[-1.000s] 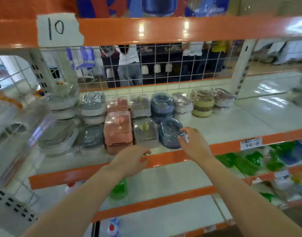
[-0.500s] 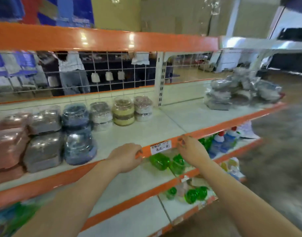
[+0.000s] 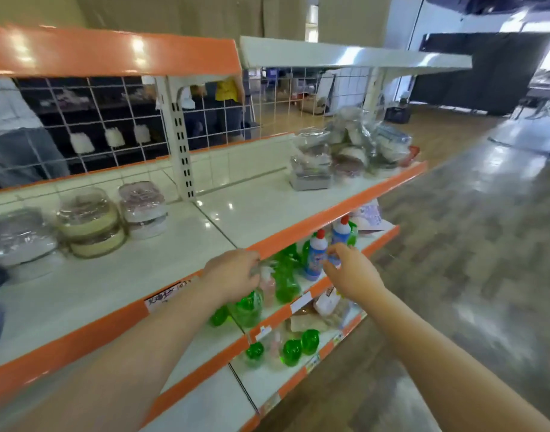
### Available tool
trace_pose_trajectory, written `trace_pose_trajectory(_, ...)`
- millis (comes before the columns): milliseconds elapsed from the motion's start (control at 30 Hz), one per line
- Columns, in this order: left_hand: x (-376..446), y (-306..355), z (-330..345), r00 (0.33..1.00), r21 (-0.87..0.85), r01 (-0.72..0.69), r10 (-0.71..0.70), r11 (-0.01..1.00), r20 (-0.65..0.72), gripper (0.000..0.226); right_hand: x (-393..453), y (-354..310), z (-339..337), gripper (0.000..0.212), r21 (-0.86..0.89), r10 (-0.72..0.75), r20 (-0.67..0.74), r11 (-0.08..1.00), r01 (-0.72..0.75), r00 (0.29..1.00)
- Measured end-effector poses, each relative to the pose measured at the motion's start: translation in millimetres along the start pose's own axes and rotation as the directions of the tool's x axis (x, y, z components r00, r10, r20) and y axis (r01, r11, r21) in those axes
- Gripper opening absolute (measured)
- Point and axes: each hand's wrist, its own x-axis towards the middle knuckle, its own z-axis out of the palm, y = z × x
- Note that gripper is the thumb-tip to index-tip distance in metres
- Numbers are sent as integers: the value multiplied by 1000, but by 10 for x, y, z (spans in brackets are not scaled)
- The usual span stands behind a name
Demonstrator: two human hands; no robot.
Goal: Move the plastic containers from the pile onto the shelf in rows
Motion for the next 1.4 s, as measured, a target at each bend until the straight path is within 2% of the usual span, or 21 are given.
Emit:
trace_pose_trajectory(167, 644, 216, 71, 999, -11, -43, 43, 999, 4, 40, 426, 372, -103, 35, -5, 63, -20, 998, -63, 998)
trace_pose_trajectory(267, 1127, 293, 35, 996, -20, -91, 91, 996, 8, 43, 804, 531, -203, 33, -17, 79, -44, 997, -79, 996)
trace_pose_trajectory(400, 1857, 350, -123, 994, -41, -108, 107, 993, -15, 49, 1453, 678, -405, 40, -5, 66, -81, 998, -67, 995)
trace_pose_trajectory(567, 2624, 402, -299, 996, -70, -65, 61, 995, -63, 47, 2140, 802, -609, 42, -15, 63, -111, 998, -65, 992)
trace_pose_trajectory(733, 3171, 481, -332, 993, -177, 2, -23, 984, -115, 44, 2604, 992, -631, 44, 8, 107, -115, 994, -107, 988)
trace_pose_trajectory(967, 3754, 573, -344, 983, -309, 79, -126, 948, -134, 53, 3348, 1187, -714, 43, 36, 11, -204, 999, -4, 979)
trace_pose_trajectory(1100, 4102, 593, -359, 972, -360, 124, -187, 924, -144, 60, 3861, 1287, -814, 51, 53, 15, -207, 999, -4, 978)
trace_pose_trajectory(1200, 4352, 677, -412, 942, -354, 154, -245, 922, -229, 56, 4216, 1400, -911, 50, 50, -40, -215, 997, 52, 976)
trace_pose_trajectory(1300, 4610, 817, -478, 902, -358, 129, -259, 925, -345, 49, 4547, 1505, -1072, 50, 42, -97, -233, 993, 110, 968)
trace_pose_trajectory(1400, 4859, 926, -506, 875, -338, 129, -268, 932, -404, 47, 4872, 1598, -1206, 52, 43, -121, -241, 990, 135, 963)
